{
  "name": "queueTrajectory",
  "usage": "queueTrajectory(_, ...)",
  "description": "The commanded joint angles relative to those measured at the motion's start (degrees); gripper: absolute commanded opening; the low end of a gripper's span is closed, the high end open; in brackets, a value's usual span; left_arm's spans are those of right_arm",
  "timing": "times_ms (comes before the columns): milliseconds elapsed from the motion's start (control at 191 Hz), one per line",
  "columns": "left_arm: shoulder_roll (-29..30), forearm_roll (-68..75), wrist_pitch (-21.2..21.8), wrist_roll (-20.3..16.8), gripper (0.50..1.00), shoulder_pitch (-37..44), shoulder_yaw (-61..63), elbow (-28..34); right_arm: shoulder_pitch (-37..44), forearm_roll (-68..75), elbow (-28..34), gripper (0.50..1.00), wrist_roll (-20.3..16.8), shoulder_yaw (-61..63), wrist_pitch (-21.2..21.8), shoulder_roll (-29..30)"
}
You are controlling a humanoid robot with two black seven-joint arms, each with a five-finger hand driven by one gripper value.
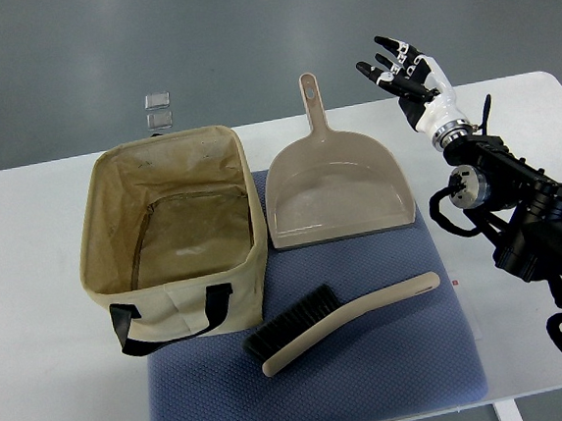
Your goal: Put pink broom in yellow bag with right hand
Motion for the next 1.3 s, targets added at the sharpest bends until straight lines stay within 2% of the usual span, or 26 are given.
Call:
queueTrajectory(0,0.0,0.0,0.0,0.0,1.000,0.0,0.1,-0.1,0.0,0.0,0.1,0.930,-0.1,0.0,0.0,-0.1)
queueTrajectory(1096,0.0,0.0,0.2,0.1,1.000,-0.4,0.0,0.1,1.4,-3.2,-0.3,0.930,-0.4,-0.4,-0.5,-1.0)
queueTrajectory(1295,0.0,0.0,0.2,0.0,1.000,-0.4,0.0,0.0,1.4,-3.0,0.0,0.930,0.0,-6.6,-2.5,-3.5)
